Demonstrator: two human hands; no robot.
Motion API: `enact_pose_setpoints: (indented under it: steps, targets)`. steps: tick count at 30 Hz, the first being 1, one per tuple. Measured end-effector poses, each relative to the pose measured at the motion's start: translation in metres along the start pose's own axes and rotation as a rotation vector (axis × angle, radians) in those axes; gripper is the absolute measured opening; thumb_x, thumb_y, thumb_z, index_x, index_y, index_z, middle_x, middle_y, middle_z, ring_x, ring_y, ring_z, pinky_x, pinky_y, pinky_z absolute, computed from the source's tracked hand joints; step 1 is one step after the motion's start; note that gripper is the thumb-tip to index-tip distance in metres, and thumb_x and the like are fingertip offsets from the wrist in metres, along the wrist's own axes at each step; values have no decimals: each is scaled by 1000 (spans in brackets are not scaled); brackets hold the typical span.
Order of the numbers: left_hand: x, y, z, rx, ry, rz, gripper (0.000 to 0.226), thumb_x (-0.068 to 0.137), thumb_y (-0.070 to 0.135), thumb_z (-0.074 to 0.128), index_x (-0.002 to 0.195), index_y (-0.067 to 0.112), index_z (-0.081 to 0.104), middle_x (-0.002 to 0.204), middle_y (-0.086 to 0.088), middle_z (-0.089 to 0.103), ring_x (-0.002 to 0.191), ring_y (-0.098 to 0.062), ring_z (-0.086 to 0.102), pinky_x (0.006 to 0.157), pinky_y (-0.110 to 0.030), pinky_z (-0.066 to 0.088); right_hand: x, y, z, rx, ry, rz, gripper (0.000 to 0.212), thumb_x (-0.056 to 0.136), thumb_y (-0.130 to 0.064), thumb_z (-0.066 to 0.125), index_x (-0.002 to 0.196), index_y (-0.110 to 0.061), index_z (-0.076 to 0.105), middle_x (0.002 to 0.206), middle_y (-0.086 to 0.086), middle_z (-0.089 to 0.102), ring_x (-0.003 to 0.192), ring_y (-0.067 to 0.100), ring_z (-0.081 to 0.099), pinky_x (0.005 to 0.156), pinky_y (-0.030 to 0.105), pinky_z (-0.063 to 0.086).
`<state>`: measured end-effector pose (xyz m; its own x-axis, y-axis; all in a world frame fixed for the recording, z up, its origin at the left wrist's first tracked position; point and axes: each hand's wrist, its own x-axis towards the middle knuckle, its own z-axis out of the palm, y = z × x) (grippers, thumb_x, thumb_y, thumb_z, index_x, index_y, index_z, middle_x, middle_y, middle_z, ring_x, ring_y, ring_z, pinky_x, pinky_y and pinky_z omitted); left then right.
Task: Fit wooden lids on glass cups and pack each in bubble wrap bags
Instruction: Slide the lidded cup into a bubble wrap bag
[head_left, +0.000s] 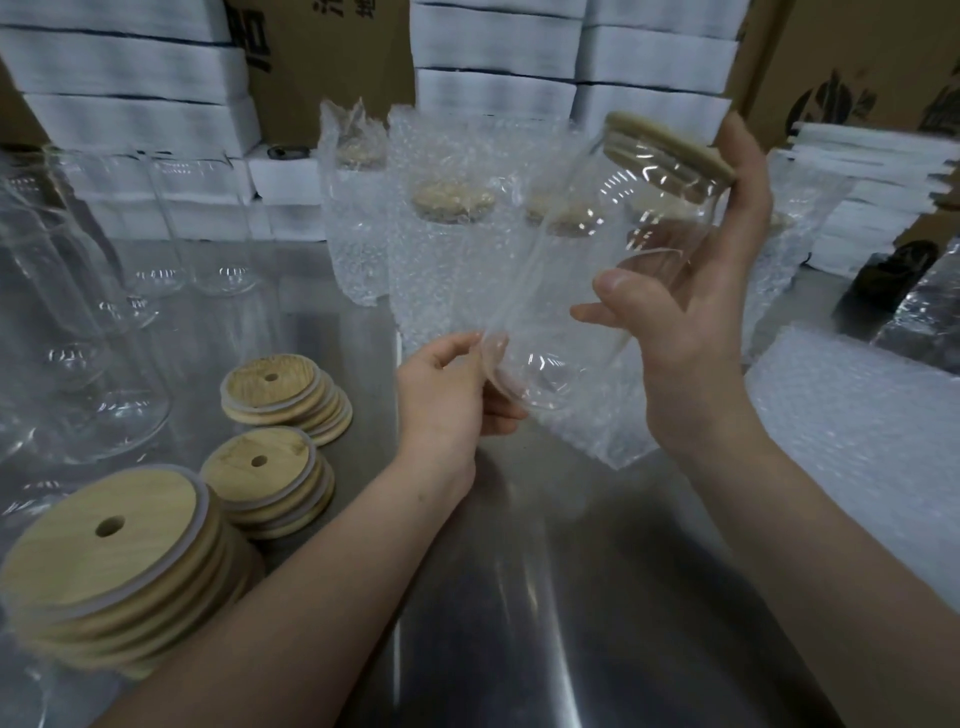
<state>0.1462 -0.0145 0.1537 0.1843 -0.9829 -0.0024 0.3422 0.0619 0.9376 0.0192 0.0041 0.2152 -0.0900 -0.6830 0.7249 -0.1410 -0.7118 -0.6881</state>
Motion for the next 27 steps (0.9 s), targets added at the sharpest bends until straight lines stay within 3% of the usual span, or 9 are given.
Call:
enact_pose_setpoints:
  steps: [3,6,9,13,15,18,22,25,27]
  targets:
    - [1,-2,1,-56,13,-14,16,90,21,71,99,11,62,42,1,50,33,-11,47,37,-18,38,0,2,-2,-26,0,-18,81,69,-30,62,140,-35,23,141,26,34,105,46,48,76,57,55]
    - [1,0,0,-121,-4,-42,13,89,21,71,95,11,65,40,4,39,31,-8,38,37,-16,33,0,6,-5,-58,17,-46,79,70,-25,63,137,-38,24,135,16,37,104,36,49,71,55,56]
    - [0,2,1,-113,-11,-34,16,90,27,69,82,13,68,39,5,33,30,-9,35,37,-16,30,0,14,-7,-119,31,-134,82,74,-11,65,143,-23,23,127,-22,34,100,20,47,72,36,57]
    - [-2,3,2,7,17,97,28,93,37,63,78,16,73,43,4,36,38,-11,35,39,-20,31,1,19,-10,-174,54,-158,80,73,-18,67,143,-23,27,124,-14,34,101,15,48,71,18,49]
    - [-4,5,2,35,55,174,33,97,38,56,76,21,75,55,3,48,48,-10,43,46,-21,37,1,20,-11,-200,84,-153,78,74,-19,69,142,-24,30,124,-14,34,100,9,48,70,16,49]
    - [-9,6,3,117,24,304,26,97,37,52,90,26,75,100,-2,68,81,-4,61,76,-24,48,1,23,-10,-235,137,-154,76,76,-19,73,140,-22,33,126,-18,33,101,9,46,71,16,49]
    - [-18,-1,4,373,-160,468,58,80,50,59,134,30,54,126,7,52,123,-2,47,102,-14,35,2,27,-11,-270,163,-174,75,77,-23,75,140,-17,35,128,-20,33,106,22,49,75,24,50]
    - [-21,-8,4,618,-226,596,91,72,58,61,152,36,23,145,13,40,137,-6,30,114,-27,23,2,28,-12,-278,182,-174,73,78,-26,75,138,-22,35,129,-19,35,107,20,49,77,24,49]
    - [-20,-8,5,635,-225,623,99,72,50,70,153,42,12,147,33,28,140,-1,25,119,-39,22,2,29,-11,-253,198,-151,70,77,-29,75,134,-30,35,130,-13,40,105,16,50,77,26,50]
